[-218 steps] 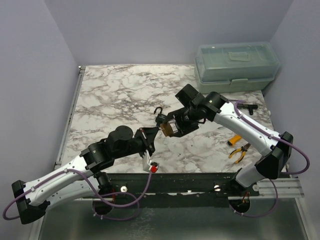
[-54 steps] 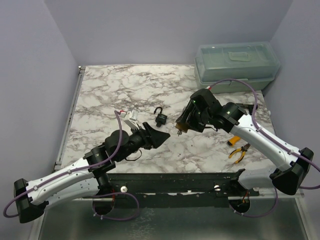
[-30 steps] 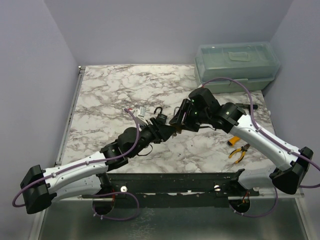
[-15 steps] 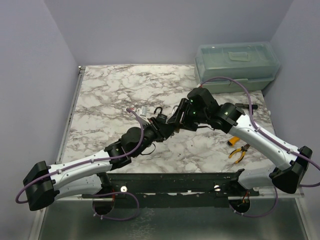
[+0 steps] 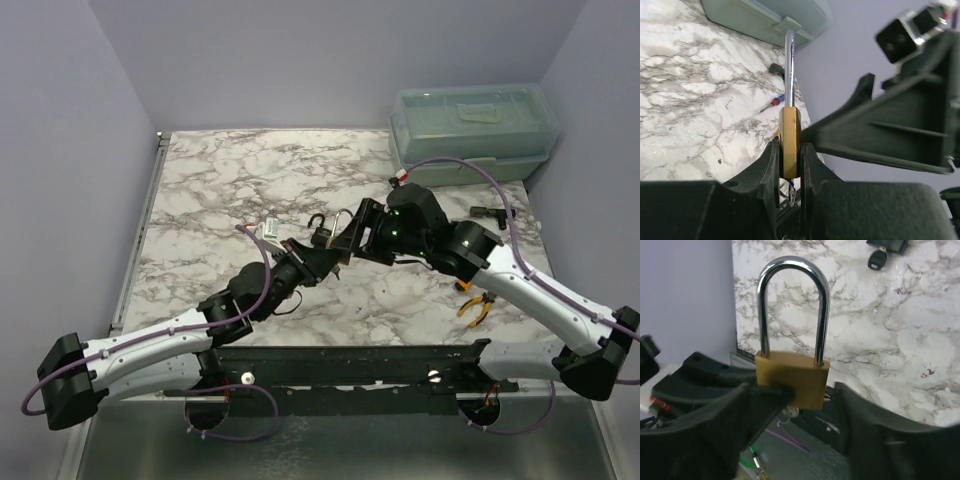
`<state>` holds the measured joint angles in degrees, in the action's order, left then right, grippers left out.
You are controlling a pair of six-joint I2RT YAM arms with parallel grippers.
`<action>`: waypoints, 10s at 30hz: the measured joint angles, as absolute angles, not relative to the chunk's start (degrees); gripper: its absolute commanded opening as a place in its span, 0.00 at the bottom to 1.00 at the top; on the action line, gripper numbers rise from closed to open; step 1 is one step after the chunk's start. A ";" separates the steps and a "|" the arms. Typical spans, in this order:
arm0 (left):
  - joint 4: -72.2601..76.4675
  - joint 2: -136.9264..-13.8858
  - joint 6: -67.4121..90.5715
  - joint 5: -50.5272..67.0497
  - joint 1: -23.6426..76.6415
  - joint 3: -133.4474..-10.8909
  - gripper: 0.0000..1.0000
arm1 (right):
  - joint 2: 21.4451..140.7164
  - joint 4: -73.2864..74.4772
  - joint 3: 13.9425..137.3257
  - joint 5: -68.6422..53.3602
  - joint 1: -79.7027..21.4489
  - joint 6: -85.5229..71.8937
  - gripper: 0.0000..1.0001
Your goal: Unlock with the key
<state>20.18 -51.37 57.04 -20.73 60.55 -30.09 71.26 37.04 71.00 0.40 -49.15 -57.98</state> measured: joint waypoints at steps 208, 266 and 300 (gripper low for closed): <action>22.35 -43.18 59.68 -1.93 59.37 -28.40 0.00 | 49.43 0.40 45.84 -4.58 -48.73 -59.64 0.01; -2.44 -57.65 36.51 -5.76 60.90 -47.46 0.18 | 51.27 24.36 53.23 8.49 -48.03 -69.17 0.00; 1.10 -44.99 45.43 13.08 59.70 -41.58 0.87 | 37.60 13.91 42.70 -6.42 -48.82 -59.81 0.01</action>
<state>1.10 -44.99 45.43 13.08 59.70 -41.58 37.60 13.91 42.70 -6.42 -48.82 -59.81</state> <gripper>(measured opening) 0.941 0.221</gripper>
